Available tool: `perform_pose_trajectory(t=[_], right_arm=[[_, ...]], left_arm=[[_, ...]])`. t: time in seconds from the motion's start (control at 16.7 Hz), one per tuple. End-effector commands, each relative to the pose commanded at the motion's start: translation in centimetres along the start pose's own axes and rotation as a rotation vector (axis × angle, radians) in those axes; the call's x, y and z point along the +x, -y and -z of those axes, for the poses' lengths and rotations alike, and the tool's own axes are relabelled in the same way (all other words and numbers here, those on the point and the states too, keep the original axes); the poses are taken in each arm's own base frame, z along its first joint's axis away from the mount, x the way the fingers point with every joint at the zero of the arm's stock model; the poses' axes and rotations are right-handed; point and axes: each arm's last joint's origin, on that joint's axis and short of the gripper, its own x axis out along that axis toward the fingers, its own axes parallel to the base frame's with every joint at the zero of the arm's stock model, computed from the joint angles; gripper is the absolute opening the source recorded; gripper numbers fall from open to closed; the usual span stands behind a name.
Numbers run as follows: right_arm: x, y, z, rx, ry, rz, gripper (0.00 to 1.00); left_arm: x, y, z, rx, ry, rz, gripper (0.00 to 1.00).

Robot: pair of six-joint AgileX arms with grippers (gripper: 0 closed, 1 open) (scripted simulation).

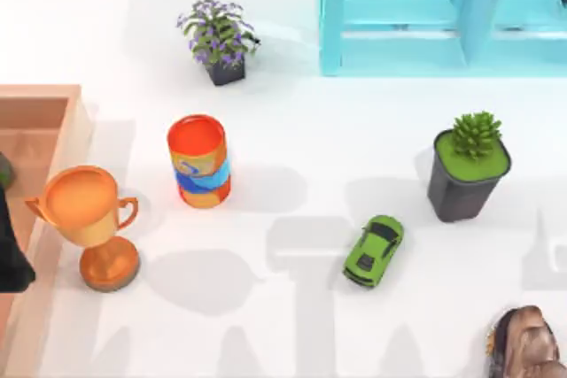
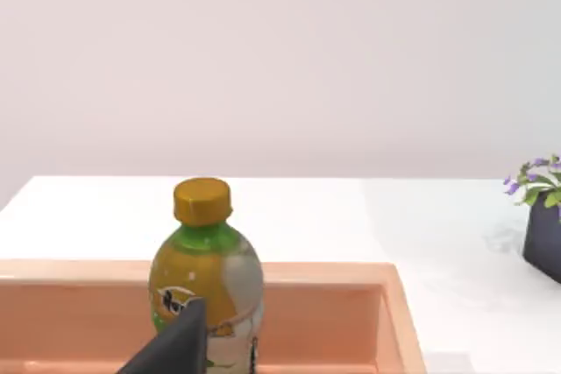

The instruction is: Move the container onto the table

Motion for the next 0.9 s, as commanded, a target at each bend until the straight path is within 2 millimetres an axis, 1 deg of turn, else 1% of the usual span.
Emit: perform_pose_trajectory(t=[0.12,0.24,0.36,0.54,0.72,0.9], right_arm=[[0.0,0.0,0.0,0.000,0.000,0.000,1.00],[0.0,0.0,0.0,0.000,0.000,0.000,1.00],[0.0,0.0,0.0,0.000,0.000,0.000,1.00],[0.0,0.0,0.0,0.000,0.000,0.000,1.00],[0.0,0.0,0.0,0.000,0.000,0.000,1.00],[0.0,0.0,0.0,0.000,0.000,0.000,1.00]], left_arm=[[0.0,0.0,0.0,0.000,-0.001,0.000,1.00],[0.0,-0.1,-0.5,0.007,-0.033,-0.006,1.00],[0.1,-0.2,-1.7,0.021,-0.106,-0.018,1.00],[0.9,-0.6,-4.4,0.048,-0.290,-0.041,1.00],[2.9,-1.3,-7.3,0.071,-0.541,-0.059,1.00],[6.2,-2.3,-9.6,0.081,-0.825,-0.063,1.00]])
